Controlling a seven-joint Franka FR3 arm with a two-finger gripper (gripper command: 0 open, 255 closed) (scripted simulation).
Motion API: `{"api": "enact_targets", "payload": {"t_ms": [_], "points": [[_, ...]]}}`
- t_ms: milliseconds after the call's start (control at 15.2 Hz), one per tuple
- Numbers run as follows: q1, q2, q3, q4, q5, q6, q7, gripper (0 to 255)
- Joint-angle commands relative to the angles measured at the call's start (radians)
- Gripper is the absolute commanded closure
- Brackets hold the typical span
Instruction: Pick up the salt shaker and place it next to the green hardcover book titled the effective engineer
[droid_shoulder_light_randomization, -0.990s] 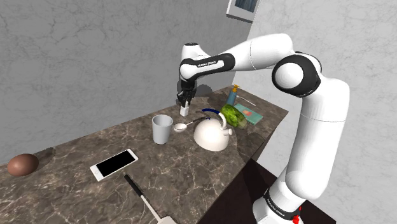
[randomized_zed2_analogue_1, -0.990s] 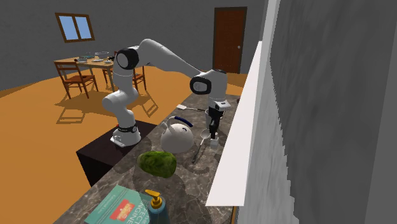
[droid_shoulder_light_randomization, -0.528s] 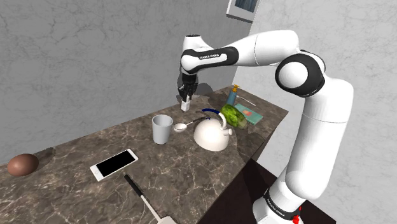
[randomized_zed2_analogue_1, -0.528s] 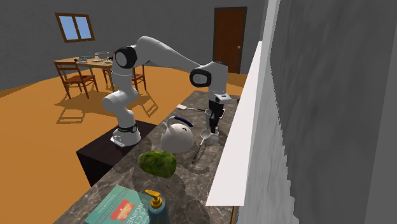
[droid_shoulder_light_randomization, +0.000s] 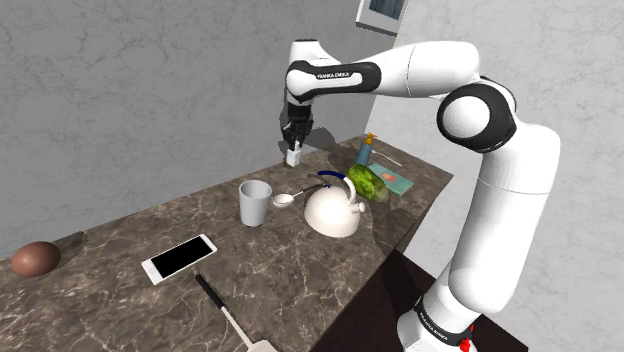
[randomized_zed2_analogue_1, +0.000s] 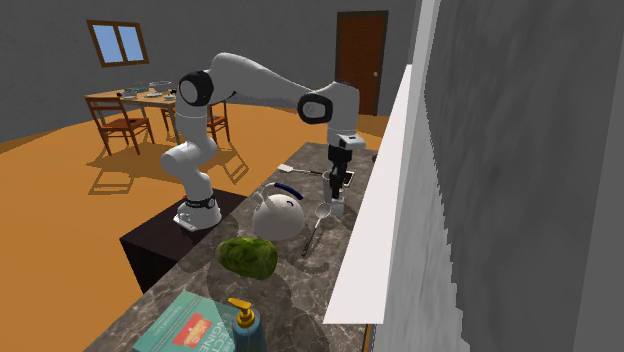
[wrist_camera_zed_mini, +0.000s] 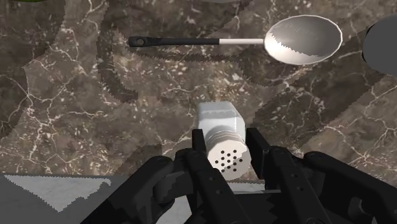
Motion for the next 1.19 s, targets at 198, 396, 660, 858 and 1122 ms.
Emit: {"api": "enact_targets", "payload": {"t_ms": [198,396,660,858,1122], "points": [[0.001,-0.004,0.0,0.065,0.002,-0.069,-0.008,255],[0.001,-0.005,0.001,0.104,0.004,-0.108,-0.012,255],[0.002,-0.003,0.001,0.15,0.004,-0.153,-0.017,255],[-0.031,-0.091,-0.018,0.027,0.008,-0.112,-0.064,255],[-0.074,-0.194,-0.048,-0.109,0.01,-0.07,-0.133,255]]}}
